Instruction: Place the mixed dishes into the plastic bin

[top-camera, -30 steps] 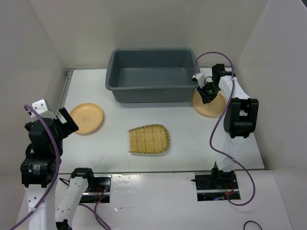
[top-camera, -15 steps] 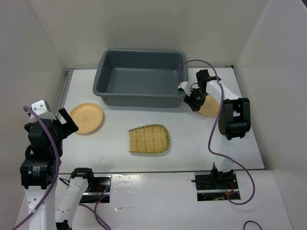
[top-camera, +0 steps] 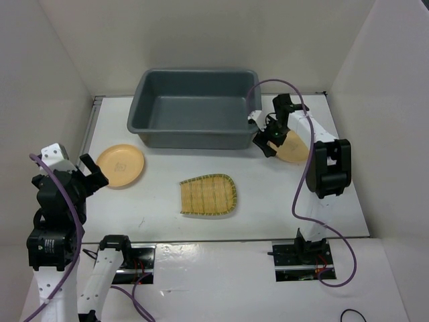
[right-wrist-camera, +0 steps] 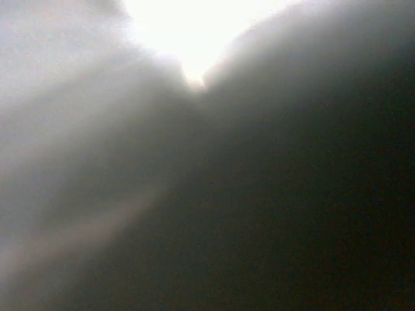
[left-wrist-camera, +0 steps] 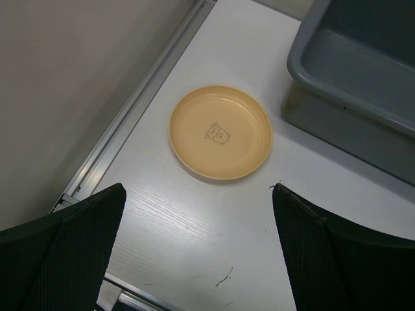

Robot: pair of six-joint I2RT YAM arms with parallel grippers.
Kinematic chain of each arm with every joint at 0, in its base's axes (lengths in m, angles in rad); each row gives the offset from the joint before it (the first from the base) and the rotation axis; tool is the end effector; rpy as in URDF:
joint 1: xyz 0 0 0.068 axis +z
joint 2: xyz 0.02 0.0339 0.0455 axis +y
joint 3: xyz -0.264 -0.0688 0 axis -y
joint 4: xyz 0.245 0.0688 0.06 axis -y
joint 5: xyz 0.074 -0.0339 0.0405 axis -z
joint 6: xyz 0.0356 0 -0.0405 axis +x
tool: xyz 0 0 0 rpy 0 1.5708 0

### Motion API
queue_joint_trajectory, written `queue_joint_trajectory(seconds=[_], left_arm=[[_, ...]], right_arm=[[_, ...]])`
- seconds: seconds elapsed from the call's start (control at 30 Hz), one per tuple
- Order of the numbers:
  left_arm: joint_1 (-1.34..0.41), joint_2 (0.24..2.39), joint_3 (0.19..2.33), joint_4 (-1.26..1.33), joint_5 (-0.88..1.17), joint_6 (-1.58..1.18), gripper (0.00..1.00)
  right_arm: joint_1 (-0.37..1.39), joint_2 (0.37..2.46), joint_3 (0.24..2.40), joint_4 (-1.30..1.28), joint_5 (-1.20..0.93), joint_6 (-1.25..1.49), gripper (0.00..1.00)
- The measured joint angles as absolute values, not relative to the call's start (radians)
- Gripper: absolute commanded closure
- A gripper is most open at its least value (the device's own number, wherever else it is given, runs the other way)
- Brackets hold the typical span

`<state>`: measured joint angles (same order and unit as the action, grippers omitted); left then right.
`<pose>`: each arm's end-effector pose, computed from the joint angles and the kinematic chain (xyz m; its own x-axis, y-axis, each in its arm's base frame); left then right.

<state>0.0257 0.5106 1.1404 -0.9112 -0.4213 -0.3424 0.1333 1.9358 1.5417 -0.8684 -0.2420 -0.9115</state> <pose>0.0542 0.0160 0.4057 -0.1218 -0.3096 -0.9430 -0.4852 0.8474 -0.2156 0.3918 0.0611 0.2180 -0.4195 -0.8305 -0.3664 -0.8697 0.4834 -0.1000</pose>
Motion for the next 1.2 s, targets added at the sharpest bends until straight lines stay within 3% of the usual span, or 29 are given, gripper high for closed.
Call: queue_joint_trajectory(seconds=[0.27, 0.5, 0.7, 0.87, 1.2], left_arm=[[0.026, 0.506, 1.140, -0.911, -0.421, -0.342, 0.00], [0.026, 0.494, 1.140, -0.911, -0.422, -0.342, 0.00], [0.026, 0.495, 1.140, -0.911, -0.421, -0.342, 0.00], [0.026, 0.496, 1.140, -0.911, -0.421, -0.342, 0.00], [0.026, 0.487, 1.140, -0.911, -0.421, -0.342, 0.00]], right_arm=[[0.143, 1.927, 1.617, -0.872, -0.254, -0.873, 0.03], [0.191, 1.755, 1.356, -0.586, 0.029, -0.807, 0.03], [0.209, 1.677, 1.336, -0.416, 0.172, -0.816, 0.03], [0.204, 1.676, 1.333, -0.437, 0.152, -0.842, 0.03], [0.136, 1.695, 1.327, -0.732, -0.066, -0.962, 0.03]])
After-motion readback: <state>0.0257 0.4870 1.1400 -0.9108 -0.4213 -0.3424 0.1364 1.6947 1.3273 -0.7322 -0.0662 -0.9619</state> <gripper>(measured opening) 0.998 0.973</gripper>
